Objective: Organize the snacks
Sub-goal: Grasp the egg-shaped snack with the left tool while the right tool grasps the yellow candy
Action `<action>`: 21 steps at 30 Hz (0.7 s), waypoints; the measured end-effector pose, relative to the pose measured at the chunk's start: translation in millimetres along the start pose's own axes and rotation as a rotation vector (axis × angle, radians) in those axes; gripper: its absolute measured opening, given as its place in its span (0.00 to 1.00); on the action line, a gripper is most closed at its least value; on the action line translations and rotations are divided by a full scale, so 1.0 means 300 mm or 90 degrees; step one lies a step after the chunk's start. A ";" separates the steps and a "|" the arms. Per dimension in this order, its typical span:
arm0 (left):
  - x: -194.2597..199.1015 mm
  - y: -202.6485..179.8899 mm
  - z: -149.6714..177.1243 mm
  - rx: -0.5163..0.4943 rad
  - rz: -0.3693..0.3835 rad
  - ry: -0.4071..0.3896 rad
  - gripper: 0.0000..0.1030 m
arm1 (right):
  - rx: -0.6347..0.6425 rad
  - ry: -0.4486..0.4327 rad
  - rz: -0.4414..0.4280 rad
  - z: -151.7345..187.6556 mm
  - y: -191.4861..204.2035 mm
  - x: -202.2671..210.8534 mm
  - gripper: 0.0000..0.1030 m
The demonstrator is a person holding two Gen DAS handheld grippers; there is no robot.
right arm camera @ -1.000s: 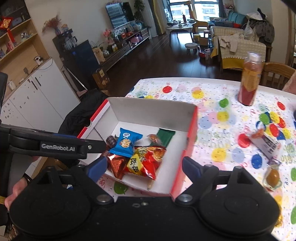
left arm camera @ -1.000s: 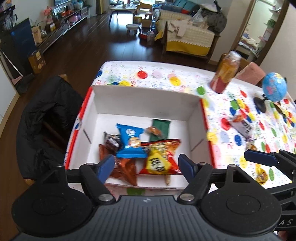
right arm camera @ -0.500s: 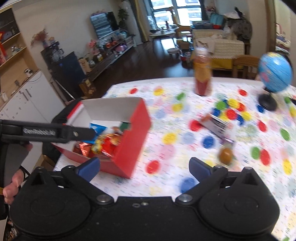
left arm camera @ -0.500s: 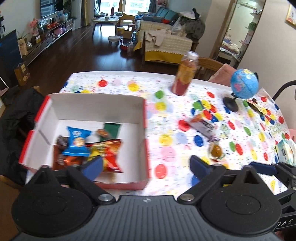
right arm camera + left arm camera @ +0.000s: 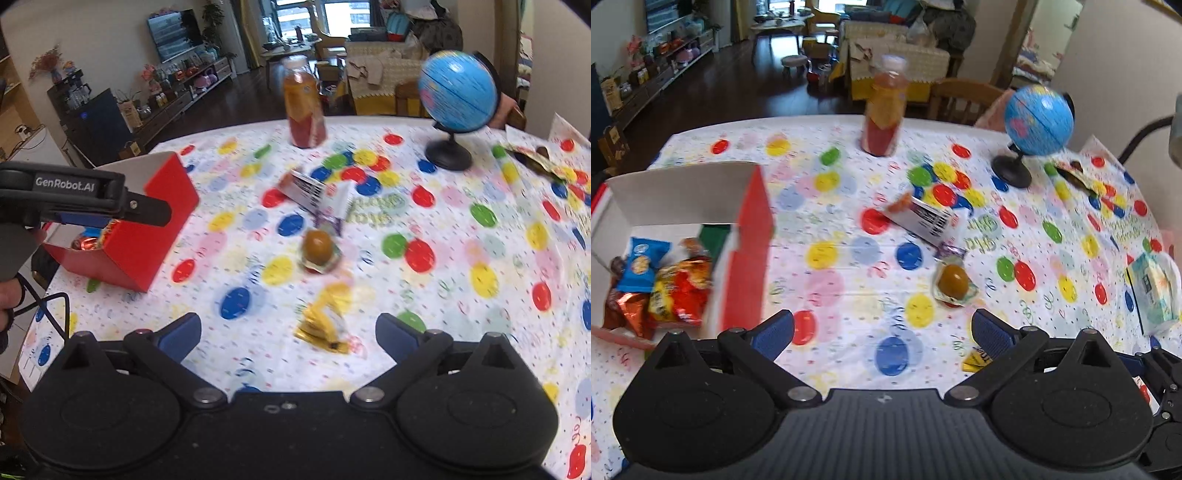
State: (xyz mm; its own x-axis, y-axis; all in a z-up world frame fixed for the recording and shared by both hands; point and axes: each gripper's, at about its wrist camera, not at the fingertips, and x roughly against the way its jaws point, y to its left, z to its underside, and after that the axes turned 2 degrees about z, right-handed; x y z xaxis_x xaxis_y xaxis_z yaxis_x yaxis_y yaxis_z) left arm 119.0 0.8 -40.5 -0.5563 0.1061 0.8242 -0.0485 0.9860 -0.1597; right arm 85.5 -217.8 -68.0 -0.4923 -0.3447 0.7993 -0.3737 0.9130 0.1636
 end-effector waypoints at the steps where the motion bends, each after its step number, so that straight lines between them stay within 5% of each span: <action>1: -0.017 -0.019 -0.002 -0.008 -0.004 0.003 1.00 | -0.004 0.002 0.000 0.005 -0.019 -0.003 0.95; 21: -0.456 -0.191 -0.109 -0.108 -0.010 0.124 0.99 | -0.001 0.100 -0.012 -0.024 -0.108 -0.250 0.76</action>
State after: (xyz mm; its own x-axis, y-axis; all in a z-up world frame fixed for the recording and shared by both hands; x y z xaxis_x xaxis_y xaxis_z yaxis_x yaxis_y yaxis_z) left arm 224.8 -66.0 -126.3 -0.3853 0.0978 0.9176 0.0929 0.9934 -0.0669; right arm 140.1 -220.0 -129.1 -0.3557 -0.3241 0.8766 -0.3800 0.9071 0.1812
